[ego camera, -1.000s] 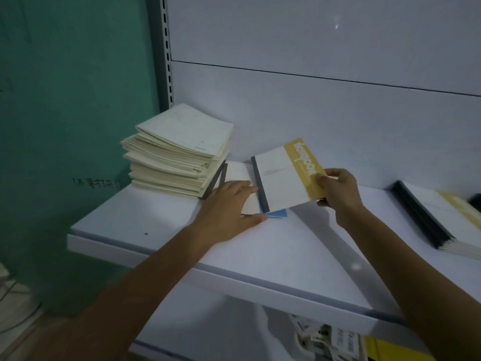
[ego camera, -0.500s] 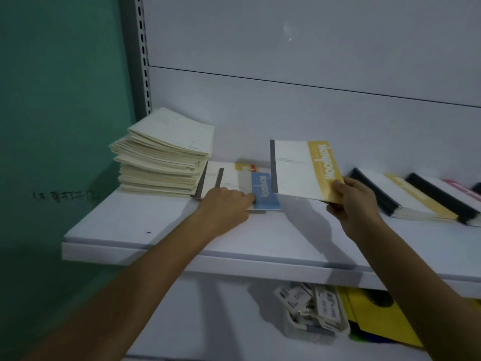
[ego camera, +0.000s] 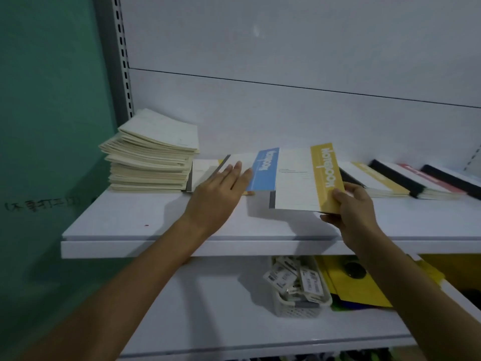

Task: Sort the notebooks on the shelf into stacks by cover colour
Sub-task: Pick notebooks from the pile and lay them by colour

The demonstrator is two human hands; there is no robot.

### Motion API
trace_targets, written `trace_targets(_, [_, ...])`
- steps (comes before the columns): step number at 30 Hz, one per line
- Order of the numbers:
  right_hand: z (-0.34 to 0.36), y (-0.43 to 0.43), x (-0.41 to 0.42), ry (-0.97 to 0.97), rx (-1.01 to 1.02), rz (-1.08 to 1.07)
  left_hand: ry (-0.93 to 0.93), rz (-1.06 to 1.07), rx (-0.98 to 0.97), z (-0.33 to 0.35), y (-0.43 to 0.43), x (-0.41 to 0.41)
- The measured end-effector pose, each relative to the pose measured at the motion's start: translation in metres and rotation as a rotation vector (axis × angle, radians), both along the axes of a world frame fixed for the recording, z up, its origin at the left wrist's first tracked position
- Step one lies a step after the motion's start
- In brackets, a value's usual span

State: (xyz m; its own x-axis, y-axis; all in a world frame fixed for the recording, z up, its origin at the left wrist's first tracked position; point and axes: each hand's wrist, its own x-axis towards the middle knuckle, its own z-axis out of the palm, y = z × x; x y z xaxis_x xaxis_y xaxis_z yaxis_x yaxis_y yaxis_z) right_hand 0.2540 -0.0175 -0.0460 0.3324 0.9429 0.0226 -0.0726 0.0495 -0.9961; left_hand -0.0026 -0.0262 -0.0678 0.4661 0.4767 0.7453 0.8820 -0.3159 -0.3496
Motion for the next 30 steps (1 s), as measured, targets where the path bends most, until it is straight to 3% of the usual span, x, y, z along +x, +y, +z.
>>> trace_targets(5, [0.001, -0.02, 0.01, 0.042, -0.019, 0.024, 0.085, -0.127, 0.067, -0.004, -0.003, 0.026])
trace_targets(13, [0.003, -0.051, 0.062, 0.175, 0.024, -0.021, 0.127, -0.272, -0.073, -0.004, -0.008, 0.095])
trace_targets(20, [0.009, -0.078, 0.134, 0.28, 0.007, -0.048, 0.097, -0.254, -0.084, 0.028, -0.021, 0.17])
trace_targets(30, [0.003, -0.107, 0.271, 0.254, 0.0, -0.181, 0.068, -0.221, -0.005, 0.03, -0.032, 0.27])
